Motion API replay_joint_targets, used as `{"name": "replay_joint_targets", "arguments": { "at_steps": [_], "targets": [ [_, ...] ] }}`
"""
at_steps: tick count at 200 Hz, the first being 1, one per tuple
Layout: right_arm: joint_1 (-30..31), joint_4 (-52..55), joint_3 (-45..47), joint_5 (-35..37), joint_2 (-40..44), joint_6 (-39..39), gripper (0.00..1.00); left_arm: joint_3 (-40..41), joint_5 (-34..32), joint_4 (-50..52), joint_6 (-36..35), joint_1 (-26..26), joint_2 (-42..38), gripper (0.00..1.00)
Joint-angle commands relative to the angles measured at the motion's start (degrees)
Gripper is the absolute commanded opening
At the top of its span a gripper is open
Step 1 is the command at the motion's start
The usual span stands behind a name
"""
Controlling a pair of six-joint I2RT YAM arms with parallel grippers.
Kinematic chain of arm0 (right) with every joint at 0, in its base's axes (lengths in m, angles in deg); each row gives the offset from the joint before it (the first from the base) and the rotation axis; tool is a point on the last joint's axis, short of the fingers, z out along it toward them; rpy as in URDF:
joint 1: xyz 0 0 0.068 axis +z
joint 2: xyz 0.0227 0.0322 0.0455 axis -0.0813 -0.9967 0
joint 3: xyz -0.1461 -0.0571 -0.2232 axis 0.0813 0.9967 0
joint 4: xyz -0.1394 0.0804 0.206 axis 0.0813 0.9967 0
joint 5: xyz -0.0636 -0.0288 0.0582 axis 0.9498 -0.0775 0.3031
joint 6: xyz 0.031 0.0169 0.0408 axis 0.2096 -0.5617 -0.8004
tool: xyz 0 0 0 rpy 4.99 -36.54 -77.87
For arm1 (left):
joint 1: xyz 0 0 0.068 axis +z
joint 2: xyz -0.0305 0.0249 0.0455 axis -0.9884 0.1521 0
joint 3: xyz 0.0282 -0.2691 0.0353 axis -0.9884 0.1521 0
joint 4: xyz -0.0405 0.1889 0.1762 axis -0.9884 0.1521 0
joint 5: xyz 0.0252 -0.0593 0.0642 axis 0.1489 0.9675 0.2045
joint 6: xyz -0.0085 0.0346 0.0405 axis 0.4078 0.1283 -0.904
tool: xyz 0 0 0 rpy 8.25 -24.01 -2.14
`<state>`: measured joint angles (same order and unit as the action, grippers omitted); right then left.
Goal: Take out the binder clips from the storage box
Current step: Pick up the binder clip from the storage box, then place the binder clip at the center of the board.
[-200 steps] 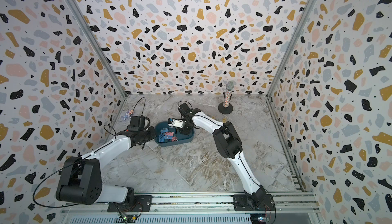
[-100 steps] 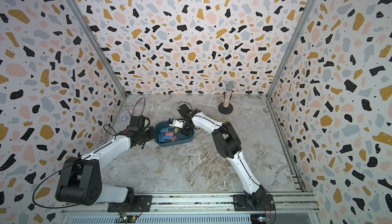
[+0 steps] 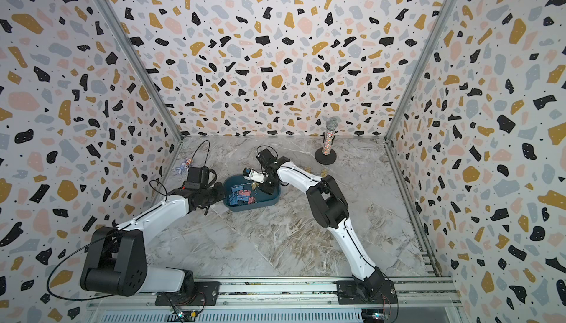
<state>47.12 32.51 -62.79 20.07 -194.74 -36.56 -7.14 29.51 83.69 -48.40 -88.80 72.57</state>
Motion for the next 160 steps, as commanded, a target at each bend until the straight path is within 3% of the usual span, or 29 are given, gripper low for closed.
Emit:
{"name": "replay_joint_targets", "arguments": {
  "at_steps": [1,63,160],
  "targets": [
    [0.0,-0.2,-0.6,0.0,7.3,-0.9,0.00,0.4,-0.5,-0.1,-0.2,0.3,-1.4,0.24],
    [-0.2,-0.4,1.2,1.7,12.8,0.2,0.00,0.4,-0.6,0.0,-0.3,0.3,-1.5,0.25],
    [-4.3,4.0,10.3,12.6,25.4,5.4,0.00,0.1,-1.1,0.9,0.1,0.3,-1.9,0.26]
  ]
}}
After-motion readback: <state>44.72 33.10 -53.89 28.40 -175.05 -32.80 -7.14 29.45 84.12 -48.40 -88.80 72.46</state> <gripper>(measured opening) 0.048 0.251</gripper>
